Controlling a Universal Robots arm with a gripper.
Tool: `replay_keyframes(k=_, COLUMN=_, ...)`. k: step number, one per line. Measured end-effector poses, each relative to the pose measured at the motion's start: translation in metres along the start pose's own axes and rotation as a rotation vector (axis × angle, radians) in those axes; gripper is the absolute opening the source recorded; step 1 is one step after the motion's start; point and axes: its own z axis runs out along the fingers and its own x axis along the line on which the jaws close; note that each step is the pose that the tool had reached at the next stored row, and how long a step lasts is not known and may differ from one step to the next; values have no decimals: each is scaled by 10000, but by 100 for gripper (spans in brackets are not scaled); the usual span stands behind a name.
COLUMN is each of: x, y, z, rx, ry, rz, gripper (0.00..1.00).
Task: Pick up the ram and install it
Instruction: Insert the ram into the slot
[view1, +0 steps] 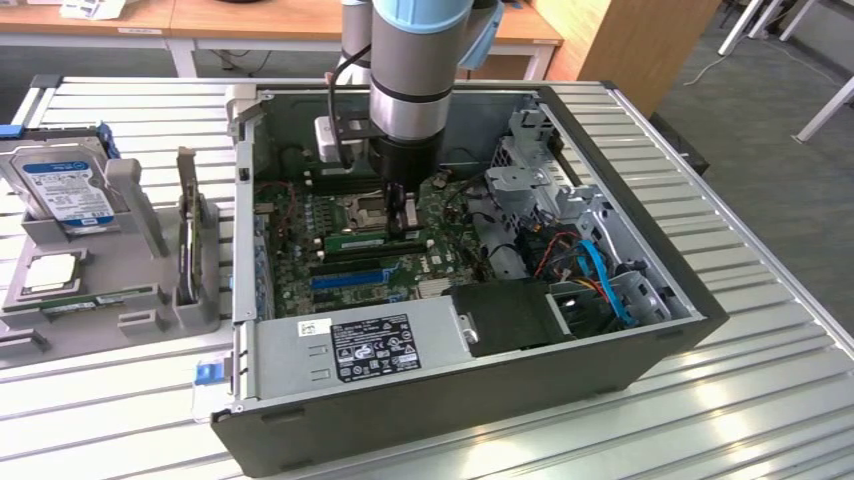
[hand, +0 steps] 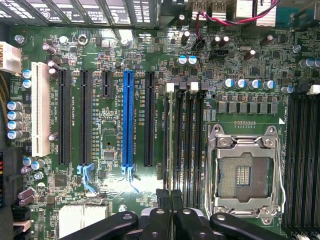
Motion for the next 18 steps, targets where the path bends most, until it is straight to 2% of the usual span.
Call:
replay_keyframes(k=7, x=0, y=-7, z=0, rx=-75, ry=3, rz=7, gripper=12)
replay_keyframes(k=18, x=0, y=-8, z=7, rx=-76, ry=2, rz=25, gripper=12)
